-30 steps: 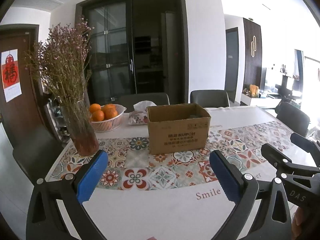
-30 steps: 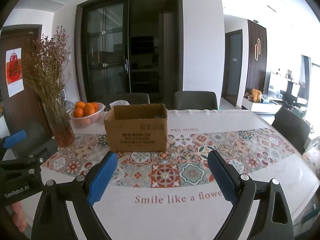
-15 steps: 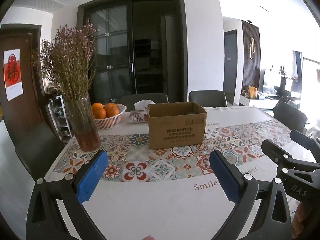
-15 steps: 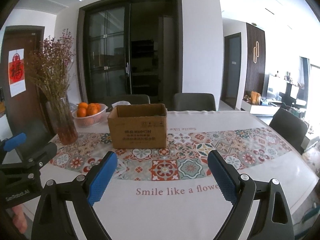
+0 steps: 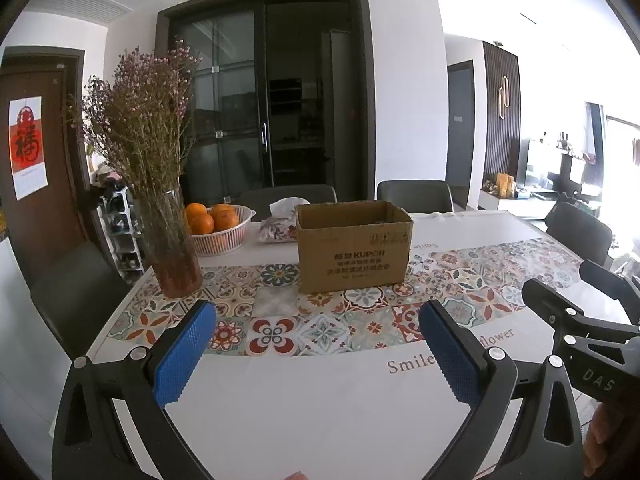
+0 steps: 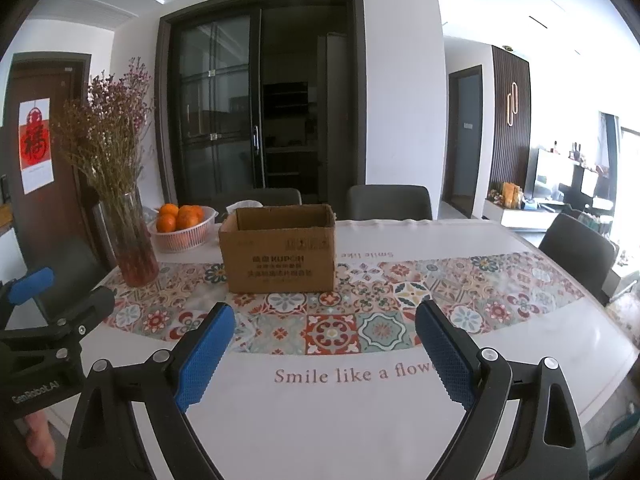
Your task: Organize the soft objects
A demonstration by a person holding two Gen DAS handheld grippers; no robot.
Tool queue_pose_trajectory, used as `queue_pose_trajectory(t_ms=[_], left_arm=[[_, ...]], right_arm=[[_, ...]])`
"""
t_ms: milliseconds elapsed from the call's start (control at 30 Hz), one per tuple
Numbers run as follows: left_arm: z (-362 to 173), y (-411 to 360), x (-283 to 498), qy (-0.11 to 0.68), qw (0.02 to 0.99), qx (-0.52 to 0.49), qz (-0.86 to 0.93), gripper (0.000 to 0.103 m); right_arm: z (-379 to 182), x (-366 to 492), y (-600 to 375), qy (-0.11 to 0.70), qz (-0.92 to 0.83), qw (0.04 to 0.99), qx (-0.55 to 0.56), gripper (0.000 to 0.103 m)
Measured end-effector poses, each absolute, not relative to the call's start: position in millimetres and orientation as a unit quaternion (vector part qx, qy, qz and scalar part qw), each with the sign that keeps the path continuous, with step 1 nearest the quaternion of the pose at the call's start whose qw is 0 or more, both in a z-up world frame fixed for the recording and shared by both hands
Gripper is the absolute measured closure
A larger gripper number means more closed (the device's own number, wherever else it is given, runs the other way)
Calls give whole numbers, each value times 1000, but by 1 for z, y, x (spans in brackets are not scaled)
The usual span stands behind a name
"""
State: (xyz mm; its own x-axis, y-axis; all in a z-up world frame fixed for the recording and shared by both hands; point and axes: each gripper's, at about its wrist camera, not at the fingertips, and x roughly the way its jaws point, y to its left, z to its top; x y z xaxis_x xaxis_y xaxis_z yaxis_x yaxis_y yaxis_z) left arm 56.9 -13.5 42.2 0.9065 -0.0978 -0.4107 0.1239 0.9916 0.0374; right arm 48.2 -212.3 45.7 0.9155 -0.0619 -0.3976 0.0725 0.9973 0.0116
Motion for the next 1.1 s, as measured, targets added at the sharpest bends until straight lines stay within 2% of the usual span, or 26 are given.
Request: queue_pose_trajectory(t_ms=[1100], left_arm=[[41, -13, 55, 213, 975, 25, -66, 0]], right_arm=[[43, 43, -210, 204, -27, 978, 16, 10]])
